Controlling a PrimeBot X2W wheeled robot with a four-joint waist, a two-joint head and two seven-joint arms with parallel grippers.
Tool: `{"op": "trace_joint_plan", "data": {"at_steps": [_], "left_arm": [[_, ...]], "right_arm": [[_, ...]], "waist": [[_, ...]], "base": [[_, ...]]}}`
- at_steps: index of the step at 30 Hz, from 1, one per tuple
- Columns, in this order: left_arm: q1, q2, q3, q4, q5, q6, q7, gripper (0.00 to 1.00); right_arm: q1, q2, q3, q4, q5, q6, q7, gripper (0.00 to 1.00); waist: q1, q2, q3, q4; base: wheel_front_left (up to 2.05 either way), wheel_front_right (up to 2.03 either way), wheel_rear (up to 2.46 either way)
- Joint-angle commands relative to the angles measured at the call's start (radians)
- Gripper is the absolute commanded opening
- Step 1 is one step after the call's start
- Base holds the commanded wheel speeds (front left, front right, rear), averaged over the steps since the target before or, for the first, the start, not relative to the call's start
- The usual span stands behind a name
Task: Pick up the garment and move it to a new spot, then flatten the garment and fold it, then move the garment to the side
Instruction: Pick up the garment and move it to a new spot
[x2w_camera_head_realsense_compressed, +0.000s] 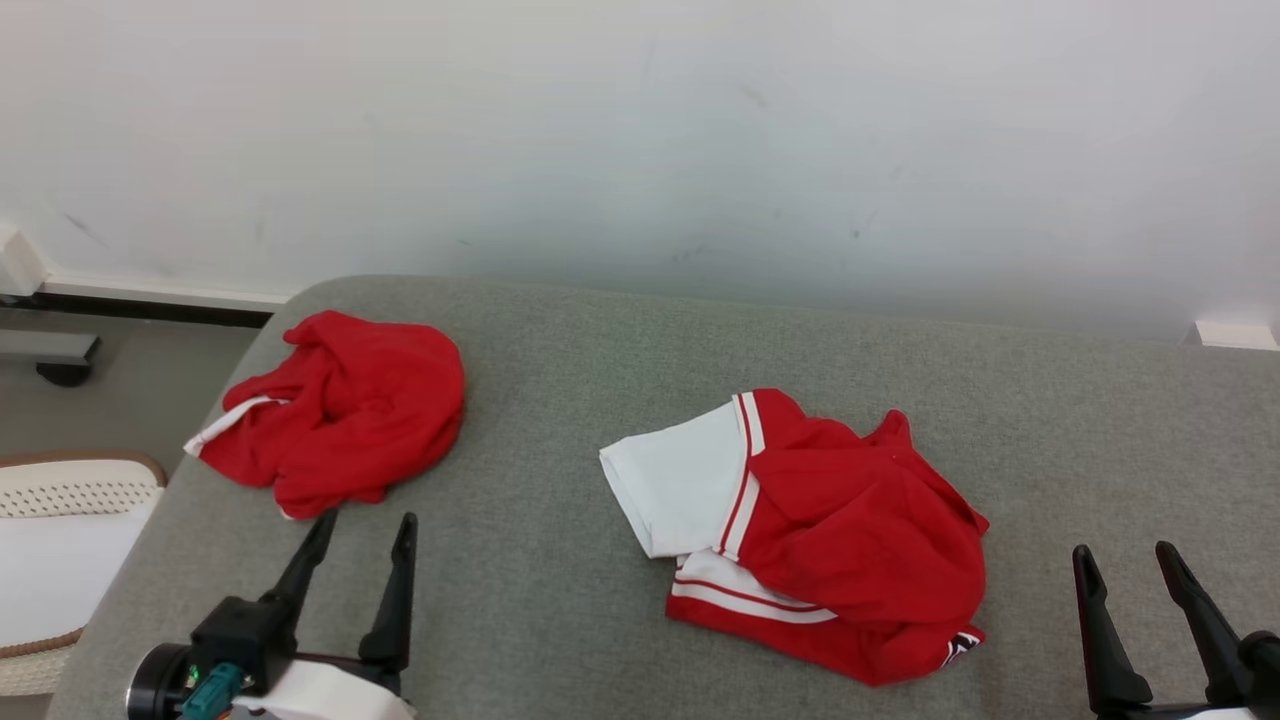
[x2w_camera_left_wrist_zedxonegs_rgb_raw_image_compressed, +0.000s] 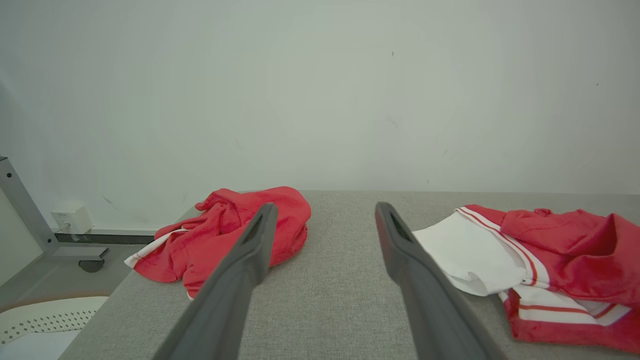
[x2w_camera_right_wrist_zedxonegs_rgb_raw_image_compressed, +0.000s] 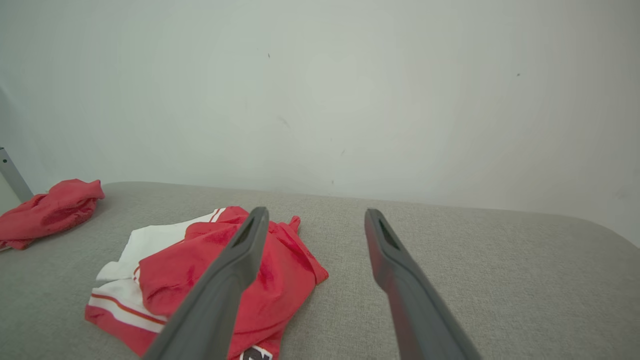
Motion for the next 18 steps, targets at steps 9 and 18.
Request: {"op": "trace_joint_plan", "data": {"at_steps": [9,18], "left_arm": [[0.008,0.007,-0.002,0.005,0.005,-0.002,-0.001,1.0],[-0.018,0.001,-0.01,-0.008,0.011,-0.007,-0.001,1.0]], "right_arm": [[0.008,-0.001,-0.004,-0.007,0.003,-0.002,0.003,1.0],[-0.021,-0.001,0.001,-0.012,-0.018,-0.002,0.014,1.0]], "waist": [[0.0001,0.0,0.001,-0.001],[0.0001,0.0,0.027,0.013]], "base": [[0.0,0.0,0.0],[0.0,0.0,0.0]]}}
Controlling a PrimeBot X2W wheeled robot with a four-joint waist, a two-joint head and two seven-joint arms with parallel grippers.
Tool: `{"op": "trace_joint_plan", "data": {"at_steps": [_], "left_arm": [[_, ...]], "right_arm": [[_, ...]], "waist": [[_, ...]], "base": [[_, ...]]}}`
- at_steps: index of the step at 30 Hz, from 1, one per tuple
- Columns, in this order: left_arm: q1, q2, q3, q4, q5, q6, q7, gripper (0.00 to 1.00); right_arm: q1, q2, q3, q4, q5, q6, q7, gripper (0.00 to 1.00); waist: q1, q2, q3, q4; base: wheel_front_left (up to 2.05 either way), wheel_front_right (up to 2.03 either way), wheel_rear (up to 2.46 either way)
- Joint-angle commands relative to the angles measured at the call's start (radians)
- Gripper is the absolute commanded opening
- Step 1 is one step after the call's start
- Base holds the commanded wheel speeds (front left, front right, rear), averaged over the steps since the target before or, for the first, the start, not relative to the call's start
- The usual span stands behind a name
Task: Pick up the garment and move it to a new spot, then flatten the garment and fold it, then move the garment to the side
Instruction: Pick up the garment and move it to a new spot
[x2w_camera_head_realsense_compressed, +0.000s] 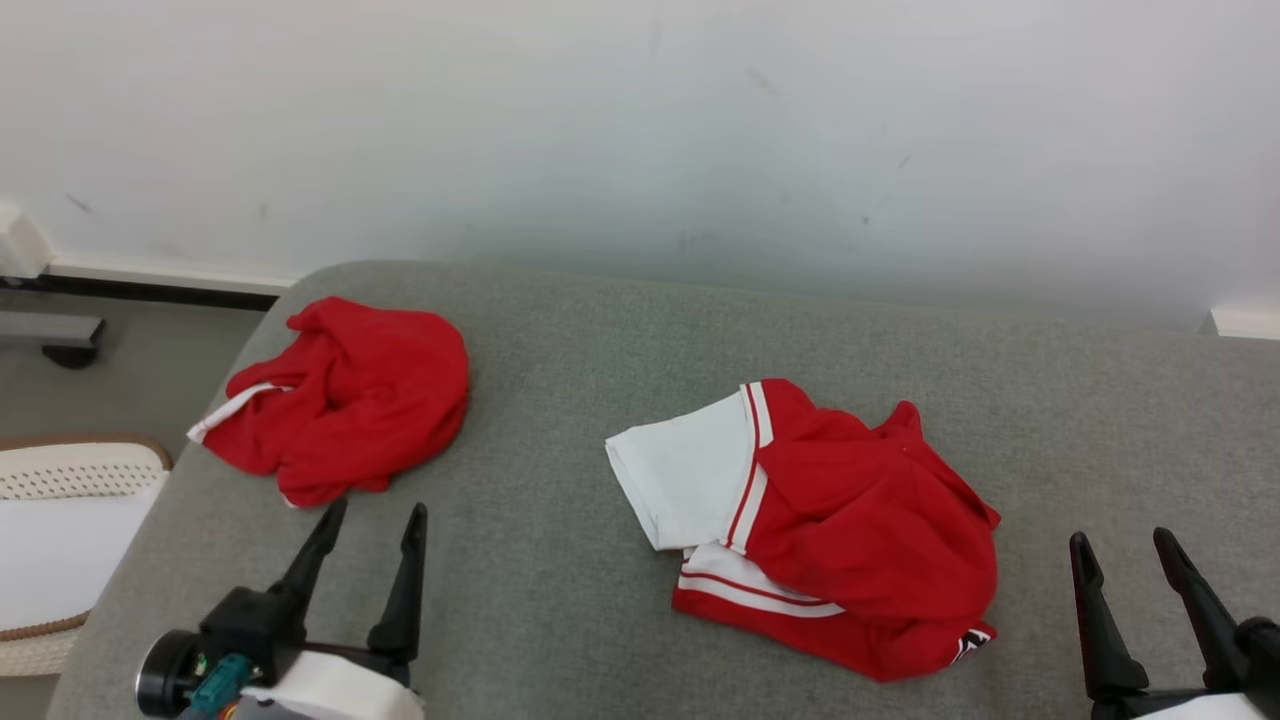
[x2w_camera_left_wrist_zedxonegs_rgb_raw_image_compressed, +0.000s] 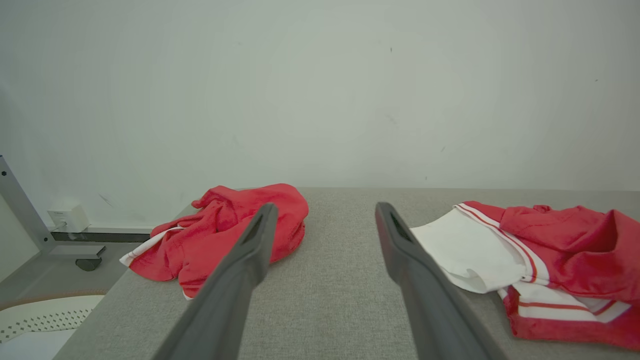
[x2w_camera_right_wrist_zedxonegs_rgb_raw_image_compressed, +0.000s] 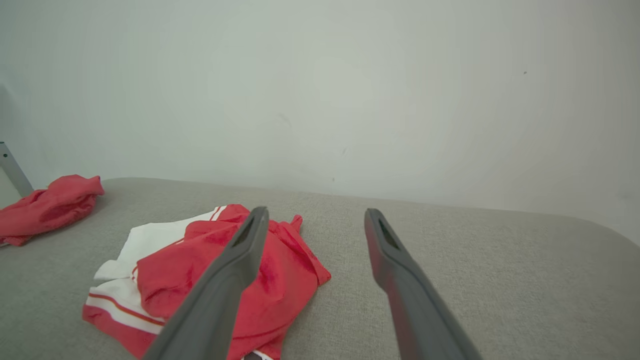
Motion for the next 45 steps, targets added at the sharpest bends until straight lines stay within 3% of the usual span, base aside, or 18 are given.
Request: {"op": "trace_joint_plan", "data": {"at_steps": [1,11,23,24,25,26,27,39,43,44,45], "left_arm": [[-0.024,0.001,-0.002,-0.009,0.015,-0.005,-0.001,1.0],[-0.147,-0.035,-0.012,-0.045,0.037,-0.037,-0.001,1.0],[-0.225,-0.106,0.014,-0.042,0.078,-0.088,-0.001,1.0],[-0.226,-0.112,0.018,-0.04,0.078,-0.093,-0.001,1.0],[-0.225,-0.116,0.023,-0.038,0.082,-0.095,-0.001,1.0],[-0.222,-0.12,0.027,-0.036,0.087,-0.097,-0.001,1.0],[-0.218,-0.123,0.031,-0.034,0.091,-0.101,-0.001,1.0],[-0.164,-0.118,0.081,-0.014,0.13,-0.113,-0.001,1.0],[-0.141,-0.113,0.097,-0.013,0.134,-0.11,-0.001,1.0],[-0.136,-0.113,0.1,-0.014,0.133,-0.111,-0.001,1.0],[-0.131,-0.113,0.102,-0.014,0.134,-0.112,-0.001,1.0]], "right_arm": [[-0.026,-0.001,0.006,-0.004,-0.015,-0.002,0.008,1.0],[-0.178,-0.001,0.087,0.071,-0.06,-0.002,0.047,1.0],[-0.395,-0.03,0.061,0.34,-0.129,-0.002,0.109,1.0],[-0.405,-0.03,0.059,0.359,-0.123,-0.002,0.118,0.75],[-0.41,-0.031,0.058,0.373,-0.118,-0.002,0.121,0.39],[-0.416,-0.031,0.056,0.376,-0.115,-0.002,0.113,0.11],[-0.417,-0.03,0.054,0.378,-0.112,-0.002,0.106,0.0],[-0.297,-0.002,-0.065,0.285,-0.024,-0.002,0.006,0.0],[-0.214,-0.001,-0.134,0.305,0.11,-0.002,-0.041,0.0],[-0.194,0.0,-0.145,0.32,0.144,-0.002,-0.055,0.03],[-0.176,-0.001,-0.158,0.34,0.174,-0.002,-0.071,0.19]], "waist": [[0.0,0.0,0.024,0.013],[0.0,0.0,0.179,0.112],[0.0,0.0,0.307,0.172],[0.0,0.0,0.309,0.172],[0.0,0.0,0.309,0.172],[0.0,0.0,0.307,0.169],[0.0,0.0,0.302,0.166],[0.0,0.0,0.218,0.083],[0.0,0.0,0.188,0.052],[0.0,0.0,0.183,0.046],[0.0,0.0,0.179,0.042]], "base": [[0.0,0.0,0.0],[0.0,0.0,0.0],[0.0,0.0,0.0],[0.0,0.0,0.0],[0.0,0.0,0.0],[0.0,0.0,0.0],[0.0,0.0,0.0],[0.0,0.0,0.0],[0.0,0.0,0.0],[0.0,0.0,0.0],[0.0,0.0,0.0]]}}
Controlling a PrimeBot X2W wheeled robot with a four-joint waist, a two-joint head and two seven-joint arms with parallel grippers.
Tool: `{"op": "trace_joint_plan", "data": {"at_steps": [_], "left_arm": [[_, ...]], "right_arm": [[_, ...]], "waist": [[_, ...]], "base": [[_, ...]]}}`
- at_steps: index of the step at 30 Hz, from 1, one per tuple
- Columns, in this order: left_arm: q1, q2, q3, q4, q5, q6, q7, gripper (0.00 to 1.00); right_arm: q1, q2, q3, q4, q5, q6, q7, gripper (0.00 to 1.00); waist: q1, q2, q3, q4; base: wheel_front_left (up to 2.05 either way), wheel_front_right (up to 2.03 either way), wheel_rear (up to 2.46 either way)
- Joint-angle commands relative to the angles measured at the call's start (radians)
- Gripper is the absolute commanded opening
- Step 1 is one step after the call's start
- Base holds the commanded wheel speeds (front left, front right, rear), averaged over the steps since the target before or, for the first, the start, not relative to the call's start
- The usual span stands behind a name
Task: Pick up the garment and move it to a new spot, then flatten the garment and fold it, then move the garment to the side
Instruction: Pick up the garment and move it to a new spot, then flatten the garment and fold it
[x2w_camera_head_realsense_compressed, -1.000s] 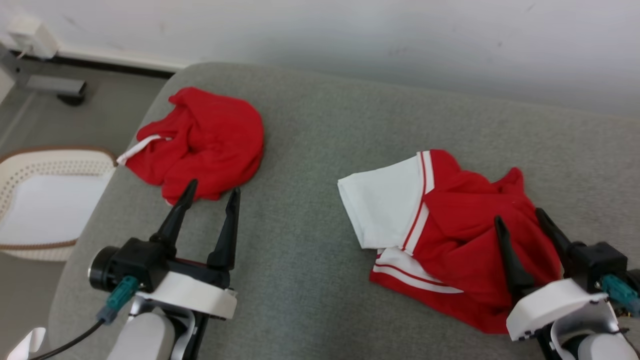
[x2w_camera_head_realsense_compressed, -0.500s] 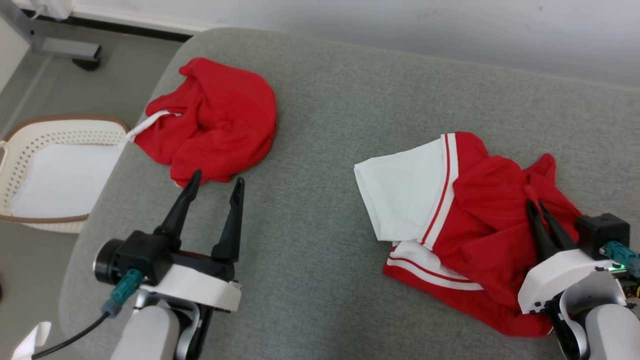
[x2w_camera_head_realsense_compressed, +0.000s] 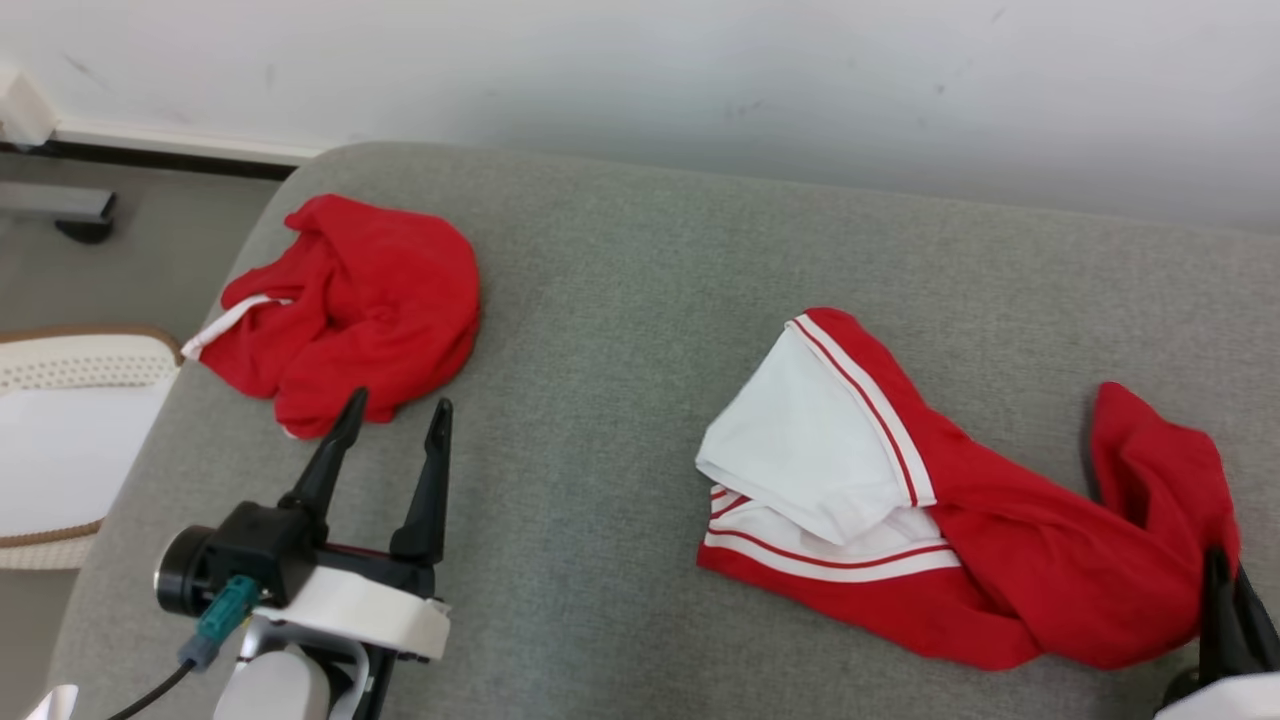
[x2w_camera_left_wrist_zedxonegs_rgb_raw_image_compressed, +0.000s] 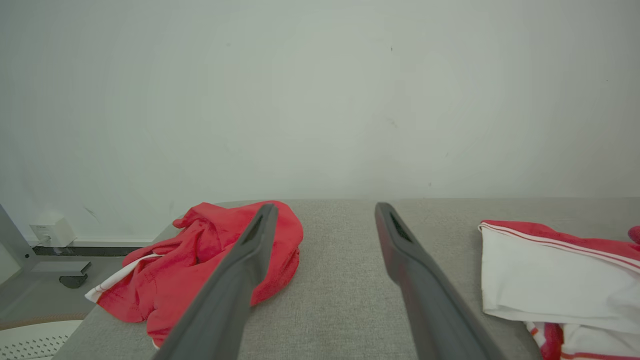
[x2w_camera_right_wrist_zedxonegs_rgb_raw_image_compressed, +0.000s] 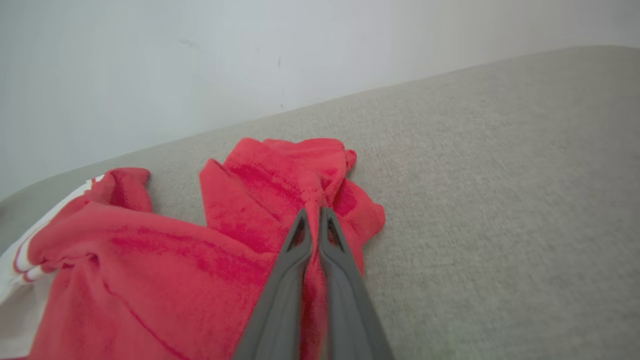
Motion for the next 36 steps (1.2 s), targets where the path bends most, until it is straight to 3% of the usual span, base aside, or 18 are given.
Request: {"op": "trace_joint_plan", "data": {"at_steps": [1,2,6,11,17,23,36], "left_arm": [[0.015,0.007,0.005,0.002,0.012,-0.002,-0.001,1.0],[0.019,0.007,0.007,0.003,0.012,-0.002,-0.001,1.0],[0.037,0.006,0.019,0.005,0.01,0.004,-0.001,1.0],[0.067,0.009,0.03,0.01,0.007,0.009,-0.001,1.0],[0.09,0.015,0.037,0.014,0.006,0.014,-0.001,1.0],[0.099,0.017,0.033,0.017,0.009,0.016,-0.001,1.0],[0.089,0.029,0.028,0.009,0.01,0.017,-0.001,1.0]], "right_arm": [[0.022,0.0,-0.008,0.021,0.027,-0.002,-0.021,0.45],[0.036,0.001,-0.009,0.042,0.049,-0.002,-0.037,1.0],[0.068,0.0,-0.002,0.096,0.039,-0.002,-0.103,1.0],[0.076,0.0,0.012,0.027,-0.04,-0.002,-0.142,1.0],[0.075,0.0,0.07,-0.171,-0.184,-0.002,-0.049,1.0],[0.109,0.0,0.124,-0.311,-0.208,-0.002,0.053,1.0],[0.133,0.0,0.124,-0.37,-0.173,-0.002,0.089,1.0]], "waist": [[-0.0001,0.0,-0.016,-0.016],[-0.0001,0.0,-0.019,-0.02],[-0.0001,0.0,-0.037,-0.037],[-0.0001,0.0,-0.061,-0.047],[-0.0001,0.0,-0.085,-0.049],[-0.0001,0.0,-0.099,-0.036],[-0.0001,0.0,-0.084,-0.042]], "base": [[0.0,0.0,0.0],[0.0,0.0,0.0],[0.0,0.0,0.0],[0.0,0.0,0.0],[0.0,0.0,0.0],[0.0,0.0,0.0],[0.0,0.0,0.0]]}}
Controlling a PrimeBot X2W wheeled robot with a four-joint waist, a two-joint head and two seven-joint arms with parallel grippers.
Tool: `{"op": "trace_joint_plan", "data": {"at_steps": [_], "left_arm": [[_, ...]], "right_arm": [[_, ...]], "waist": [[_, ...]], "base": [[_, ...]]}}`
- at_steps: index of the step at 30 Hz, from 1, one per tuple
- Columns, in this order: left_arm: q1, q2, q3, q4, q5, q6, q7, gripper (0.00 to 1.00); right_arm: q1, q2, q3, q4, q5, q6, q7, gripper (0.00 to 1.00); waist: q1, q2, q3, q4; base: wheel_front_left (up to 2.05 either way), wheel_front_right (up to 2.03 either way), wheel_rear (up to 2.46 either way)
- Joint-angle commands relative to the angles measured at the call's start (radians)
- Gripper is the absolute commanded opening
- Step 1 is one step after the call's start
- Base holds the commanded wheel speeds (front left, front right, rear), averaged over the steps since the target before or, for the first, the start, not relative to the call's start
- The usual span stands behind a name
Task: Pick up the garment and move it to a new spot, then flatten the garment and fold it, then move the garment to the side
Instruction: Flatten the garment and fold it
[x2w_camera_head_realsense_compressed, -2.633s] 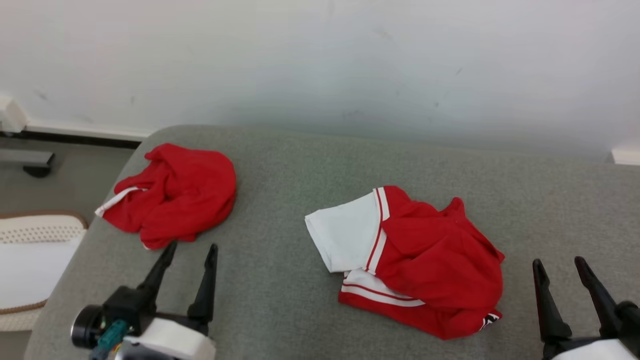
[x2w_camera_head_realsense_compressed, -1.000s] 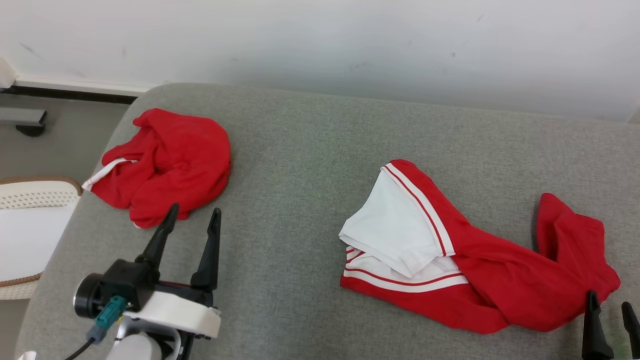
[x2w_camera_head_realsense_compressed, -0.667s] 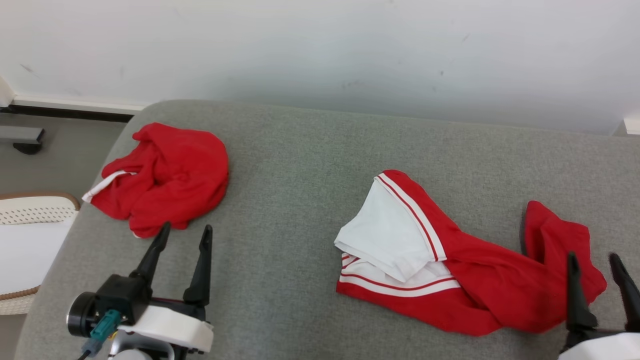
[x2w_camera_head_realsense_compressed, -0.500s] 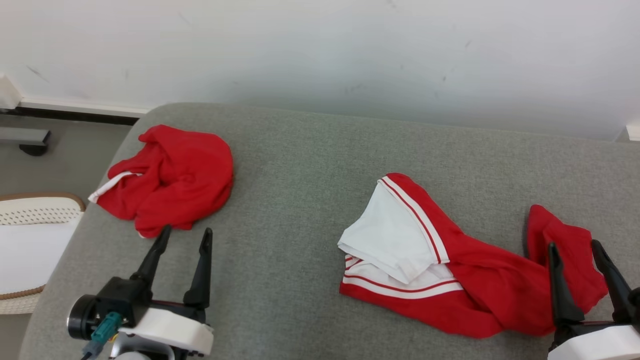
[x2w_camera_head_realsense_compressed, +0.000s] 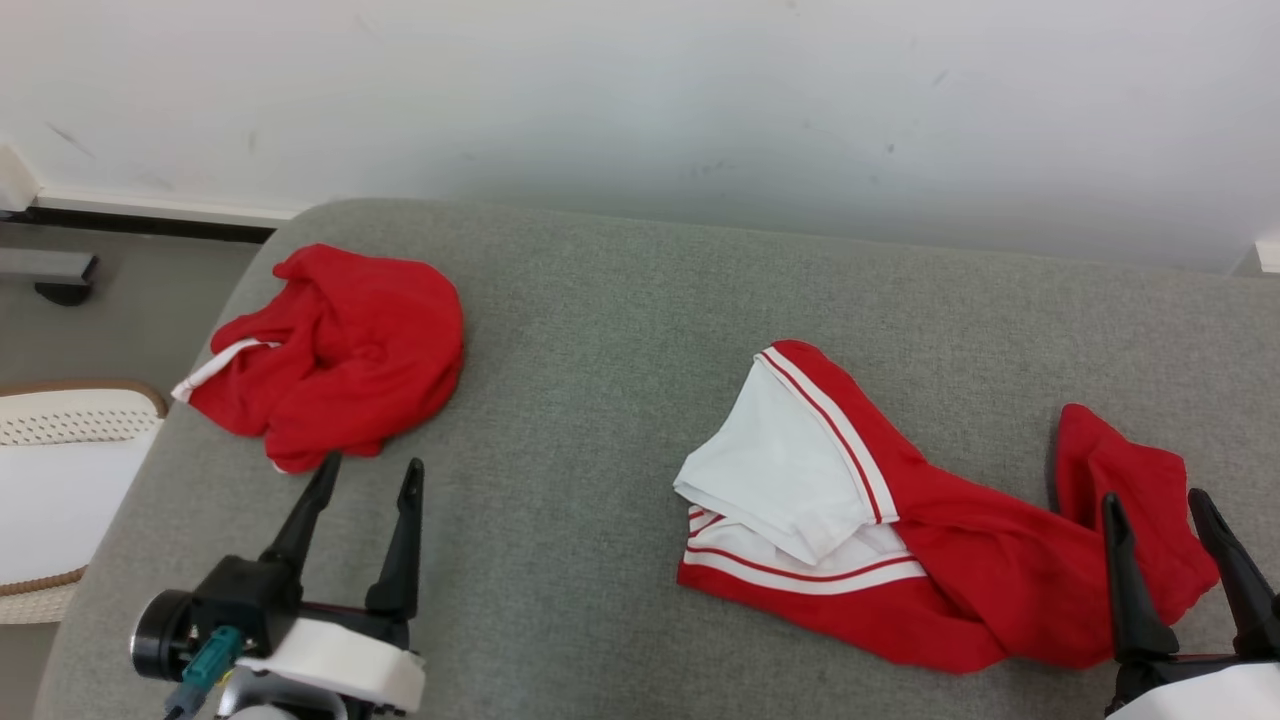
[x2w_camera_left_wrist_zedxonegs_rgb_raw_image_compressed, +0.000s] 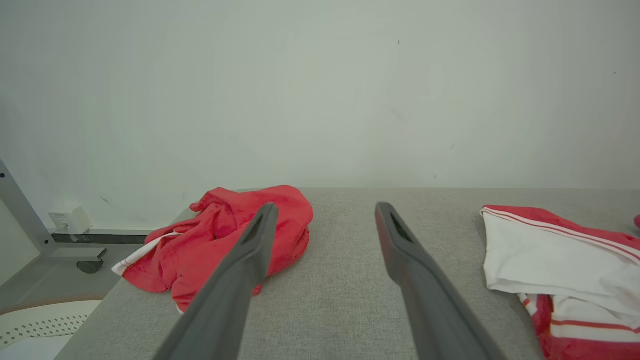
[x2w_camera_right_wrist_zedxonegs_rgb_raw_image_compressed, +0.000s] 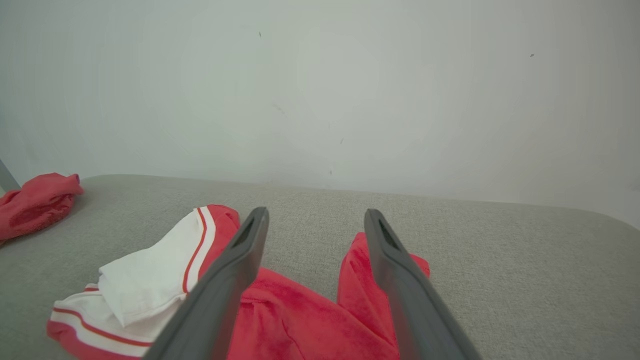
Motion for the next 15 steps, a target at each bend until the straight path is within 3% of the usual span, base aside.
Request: {"op": "trace_joint_plan", "data": {"at_steps": [1,9,15], "left_arm": [[-0.012,0.011,-0.004,-0.009,0.016,-0.003,-0.001,1.0],[-0.194,-0.018,-0.102,0.015,0.036,-0.06,0.055,1.0],[-0.366,-0.066,-0.215,0.171,0.0,-0.11,0.176,1.0]], "right_arm": [[0.004,-0.001,0.001,-0.006,0.003,-0.002,0.002,1.0],[-0.04,-0.001,0.008,-0.031,-0.014,-0.002,0.008,1.0],[-0.075,-0.001,0.025,-0.035,-0.017,-0.002,0.01,1.0]], "waist": [[0.0,0.0,0.005,-0.002],[0.0,0.0,0.083,-0.019],[0.0,0.0,0.158,-0.057]], "base": [[0.0,0.0,0.0],[0.0,0.0,0.0],[0.0,0.0,0.0]]}}
